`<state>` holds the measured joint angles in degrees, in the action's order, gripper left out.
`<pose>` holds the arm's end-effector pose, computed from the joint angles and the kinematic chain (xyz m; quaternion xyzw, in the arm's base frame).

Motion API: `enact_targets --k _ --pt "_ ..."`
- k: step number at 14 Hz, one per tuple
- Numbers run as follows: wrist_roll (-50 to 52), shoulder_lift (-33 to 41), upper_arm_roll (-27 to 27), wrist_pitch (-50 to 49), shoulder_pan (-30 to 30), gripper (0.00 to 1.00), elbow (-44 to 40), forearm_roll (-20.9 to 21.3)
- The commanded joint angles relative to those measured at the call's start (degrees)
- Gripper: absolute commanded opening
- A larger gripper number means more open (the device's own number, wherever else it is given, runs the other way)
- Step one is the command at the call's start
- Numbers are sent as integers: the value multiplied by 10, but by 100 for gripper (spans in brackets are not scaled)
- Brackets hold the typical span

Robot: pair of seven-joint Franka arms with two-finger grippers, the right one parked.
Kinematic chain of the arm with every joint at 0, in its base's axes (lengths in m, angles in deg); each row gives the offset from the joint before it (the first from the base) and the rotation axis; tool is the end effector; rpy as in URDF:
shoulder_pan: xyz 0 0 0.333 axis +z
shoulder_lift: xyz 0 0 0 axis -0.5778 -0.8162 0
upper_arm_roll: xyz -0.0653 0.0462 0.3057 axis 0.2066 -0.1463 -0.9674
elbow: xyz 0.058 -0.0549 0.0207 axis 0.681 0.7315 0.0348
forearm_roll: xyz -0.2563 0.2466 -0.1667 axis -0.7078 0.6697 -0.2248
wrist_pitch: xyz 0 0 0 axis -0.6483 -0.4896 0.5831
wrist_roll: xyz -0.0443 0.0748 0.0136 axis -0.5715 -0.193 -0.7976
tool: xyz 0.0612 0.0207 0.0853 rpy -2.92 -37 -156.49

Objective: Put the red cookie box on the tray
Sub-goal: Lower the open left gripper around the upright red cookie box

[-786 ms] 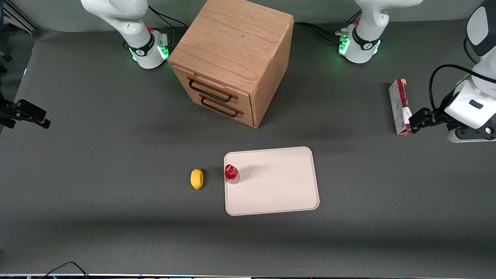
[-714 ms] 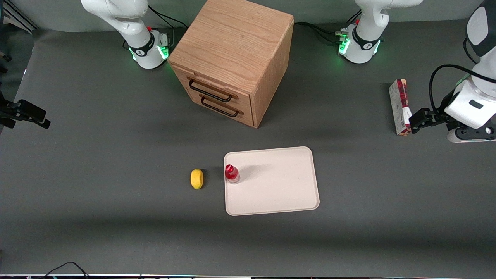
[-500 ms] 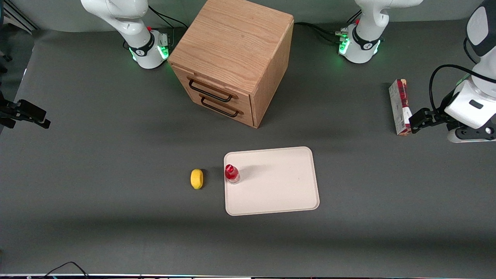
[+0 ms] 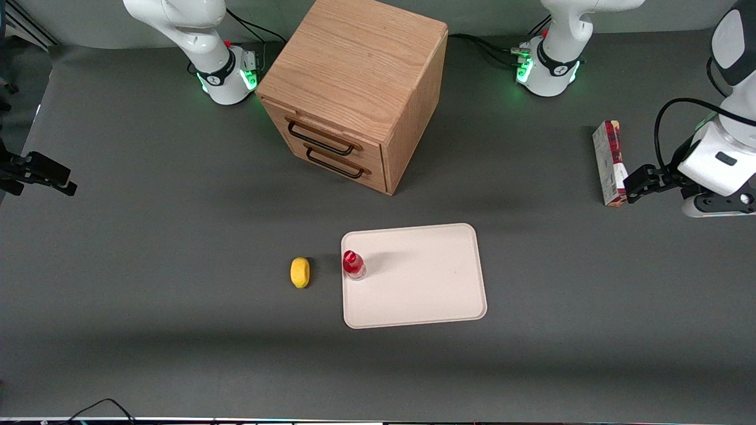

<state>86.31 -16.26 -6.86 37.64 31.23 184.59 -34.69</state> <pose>0.5744 -0.0448 0.5746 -0.9990 -0.0133 -0.0288 0.0322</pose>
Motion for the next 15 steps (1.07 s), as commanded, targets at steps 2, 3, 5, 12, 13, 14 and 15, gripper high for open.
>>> enact_targets --k 2,3,5,12,13,14,15 --pt "-10 -5 4 -15 4 100 -16 0" --pt "-10 -5 4 -15 3 100 -16 0" --pt "-10 -5 4 -15 3 100 -16 0" --pt "-9 -5 4 -33 2 100 -10 0" --pt "-10 -4 4 -37 2 100 -8 0" --pt "-10 -2 3 -41 4 100 -5 0" --pt "-13 0 0 -44 5 100 3 0"
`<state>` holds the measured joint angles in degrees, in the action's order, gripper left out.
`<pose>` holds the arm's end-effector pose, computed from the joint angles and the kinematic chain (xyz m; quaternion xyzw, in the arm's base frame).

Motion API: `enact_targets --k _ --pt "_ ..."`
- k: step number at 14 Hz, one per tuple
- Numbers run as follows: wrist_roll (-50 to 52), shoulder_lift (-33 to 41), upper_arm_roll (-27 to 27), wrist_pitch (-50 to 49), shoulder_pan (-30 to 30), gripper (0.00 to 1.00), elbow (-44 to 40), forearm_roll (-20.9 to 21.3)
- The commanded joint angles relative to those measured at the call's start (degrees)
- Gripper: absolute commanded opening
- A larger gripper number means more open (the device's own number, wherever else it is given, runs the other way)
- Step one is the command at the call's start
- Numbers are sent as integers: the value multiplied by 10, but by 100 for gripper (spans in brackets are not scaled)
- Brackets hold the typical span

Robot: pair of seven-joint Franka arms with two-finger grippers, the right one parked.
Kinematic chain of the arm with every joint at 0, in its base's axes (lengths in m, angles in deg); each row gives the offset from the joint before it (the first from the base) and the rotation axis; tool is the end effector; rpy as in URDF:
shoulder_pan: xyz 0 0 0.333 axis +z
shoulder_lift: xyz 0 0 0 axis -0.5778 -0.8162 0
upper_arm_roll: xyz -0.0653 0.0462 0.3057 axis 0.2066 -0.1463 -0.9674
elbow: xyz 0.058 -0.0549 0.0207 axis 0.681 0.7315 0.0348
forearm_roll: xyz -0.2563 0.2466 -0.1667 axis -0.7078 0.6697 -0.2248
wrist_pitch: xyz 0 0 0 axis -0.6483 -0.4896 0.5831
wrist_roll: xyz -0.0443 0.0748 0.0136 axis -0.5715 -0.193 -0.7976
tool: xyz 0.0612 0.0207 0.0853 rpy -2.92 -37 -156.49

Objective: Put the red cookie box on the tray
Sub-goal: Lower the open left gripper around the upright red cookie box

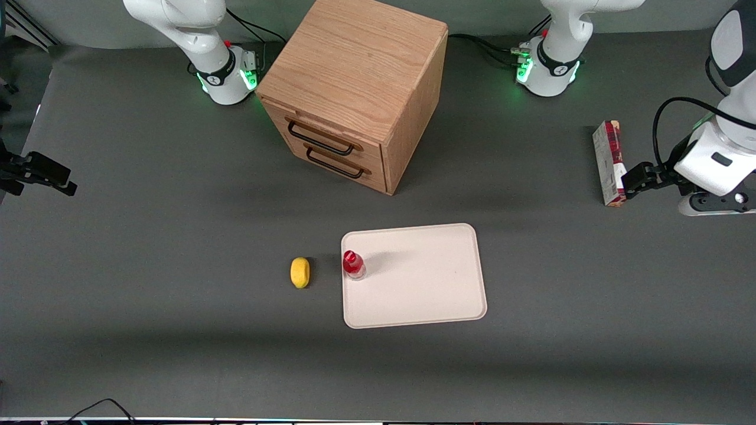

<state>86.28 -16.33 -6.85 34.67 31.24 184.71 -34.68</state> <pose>0.5692 -0.0440 0.5682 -0.9993 -0.0139 -0.0014 0.0354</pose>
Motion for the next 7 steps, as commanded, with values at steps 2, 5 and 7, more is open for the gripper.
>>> enact_targets --k 2,5,7 --pt "-61 4 -17 -12 22 100 18 0" --pt "-77 21 -18 15 79 100 81 0" --pt "-80 56 -19 75 106 100 166 0"
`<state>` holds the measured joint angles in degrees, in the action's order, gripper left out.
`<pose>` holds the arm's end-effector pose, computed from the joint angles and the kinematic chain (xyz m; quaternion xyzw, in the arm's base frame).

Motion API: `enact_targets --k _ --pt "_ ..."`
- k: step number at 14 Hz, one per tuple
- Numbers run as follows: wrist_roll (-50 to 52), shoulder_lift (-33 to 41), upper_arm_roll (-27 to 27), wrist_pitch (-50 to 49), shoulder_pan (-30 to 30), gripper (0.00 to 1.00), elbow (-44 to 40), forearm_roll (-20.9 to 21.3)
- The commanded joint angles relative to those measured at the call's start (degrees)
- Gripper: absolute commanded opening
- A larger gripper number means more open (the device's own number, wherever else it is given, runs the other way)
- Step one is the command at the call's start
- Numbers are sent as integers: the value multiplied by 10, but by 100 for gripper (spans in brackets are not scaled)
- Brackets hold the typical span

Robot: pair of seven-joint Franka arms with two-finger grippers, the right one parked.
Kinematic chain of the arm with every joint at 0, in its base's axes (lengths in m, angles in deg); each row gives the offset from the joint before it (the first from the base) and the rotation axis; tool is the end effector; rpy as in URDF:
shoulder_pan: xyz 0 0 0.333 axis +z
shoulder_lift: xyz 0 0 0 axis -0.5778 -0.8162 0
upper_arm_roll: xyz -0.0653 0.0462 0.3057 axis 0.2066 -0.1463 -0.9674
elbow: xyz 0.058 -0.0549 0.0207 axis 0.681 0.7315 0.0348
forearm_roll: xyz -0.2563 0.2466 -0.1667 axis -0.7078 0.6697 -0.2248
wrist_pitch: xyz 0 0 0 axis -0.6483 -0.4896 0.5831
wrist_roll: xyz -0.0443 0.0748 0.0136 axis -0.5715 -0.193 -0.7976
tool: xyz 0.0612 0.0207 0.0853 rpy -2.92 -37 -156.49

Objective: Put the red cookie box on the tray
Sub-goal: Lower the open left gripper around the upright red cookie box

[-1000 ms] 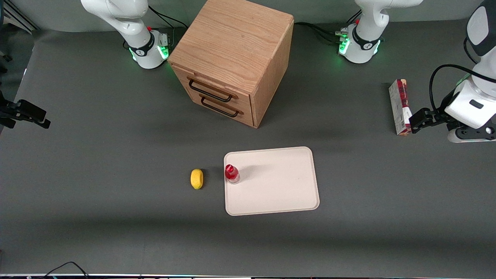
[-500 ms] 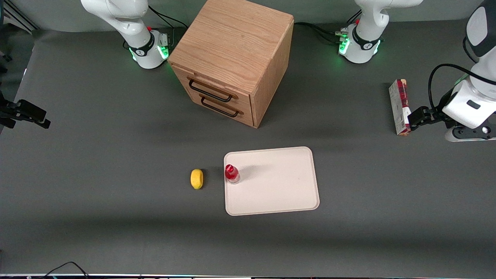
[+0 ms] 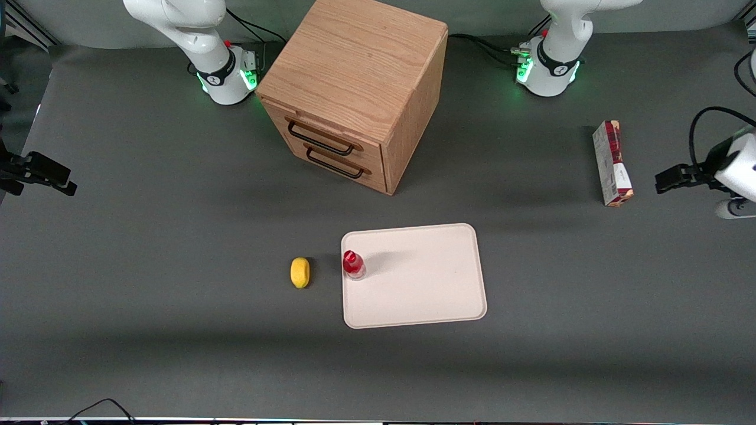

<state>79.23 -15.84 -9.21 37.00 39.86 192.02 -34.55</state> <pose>0.5565 0.0638 0.5158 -0.9975 -0.0450 0.0433 0.0343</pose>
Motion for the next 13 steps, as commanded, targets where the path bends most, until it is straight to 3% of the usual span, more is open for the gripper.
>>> enact_targets --k 1,13 --pt "-12 65 3 72 27 100 124 -1" --pt "-59 138 -7 333 113 100 443 -1"
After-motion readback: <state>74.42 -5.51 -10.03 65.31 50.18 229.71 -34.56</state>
